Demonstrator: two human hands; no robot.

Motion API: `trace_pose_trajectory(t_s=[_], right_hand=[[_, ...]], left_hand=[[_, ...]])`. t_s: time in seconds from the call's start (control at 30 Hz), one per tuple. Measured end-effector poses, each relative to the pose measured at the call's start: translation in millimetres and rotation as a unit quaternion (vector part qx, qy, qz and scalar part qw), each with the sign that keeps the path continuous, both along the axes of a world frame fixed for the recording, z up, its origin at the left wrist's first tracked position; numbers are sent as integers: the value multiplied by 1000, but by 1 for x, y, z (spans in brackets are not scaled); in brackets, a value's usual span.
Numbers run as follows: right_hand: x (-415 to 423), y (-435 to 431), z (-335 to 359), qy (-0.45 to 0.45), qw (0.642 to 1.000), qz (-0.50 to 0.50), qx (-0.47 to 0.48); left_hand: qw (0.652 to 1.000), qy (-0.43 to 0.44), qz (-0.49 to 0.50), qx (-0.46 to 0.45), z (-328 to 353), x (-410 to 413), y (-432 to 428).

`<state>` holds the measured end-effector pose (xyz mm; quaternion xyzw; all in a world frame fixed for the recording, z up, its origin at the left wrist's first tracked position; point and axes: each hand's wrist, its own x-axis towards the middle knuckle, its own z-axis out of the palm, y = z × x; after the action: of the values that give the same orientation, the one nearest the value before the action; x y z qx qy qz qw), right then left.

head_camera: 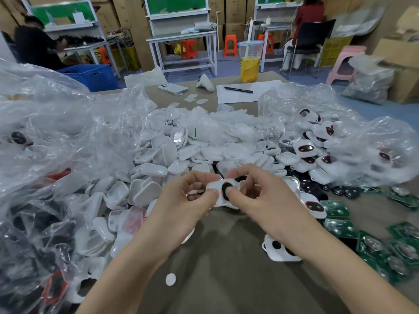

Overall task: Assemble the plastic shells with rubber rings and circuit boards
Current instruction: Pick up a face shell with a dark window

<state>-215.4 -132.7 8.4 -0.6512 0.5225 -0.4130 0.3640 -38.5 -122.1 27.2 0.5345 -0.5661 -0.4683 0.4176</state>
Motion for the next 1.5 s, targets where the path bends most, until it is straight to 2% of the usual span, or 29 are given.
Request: trace_pose_trajectory(t_s=[0.1, 0.2, 0.37, 0.63, 1.13, 1.33, 1.5], right_hand=[[-6, 2, -1, 113, 993, 34, 7], [-10, 3, -2, 170, 983, 69, 17], [-14, 2, -3, 215, 970, 112, 22], [-16, -1, -7, 260, 960, 102, -8], [-19, 0, -8, 225, 971, 69, -45], [-17, 2, 3, 167, 984, 37, -53], [-17, 2, 7, 94, 990, -13, -103]], left_hand=[[991, -110, -74, 16, -1, 10, 1], [970, -205, -131, 3, -5, 13, 2], [951, -266, -151, -41, -12, 11, 3], [921, -346, -161, -75, -14, 7, 4], [926, -330, -145, -110, -15, 9, 0], [923, -340, -93, -153, -14, 11, -1], [920, -334, -48, -200, -15, 9, 0]])
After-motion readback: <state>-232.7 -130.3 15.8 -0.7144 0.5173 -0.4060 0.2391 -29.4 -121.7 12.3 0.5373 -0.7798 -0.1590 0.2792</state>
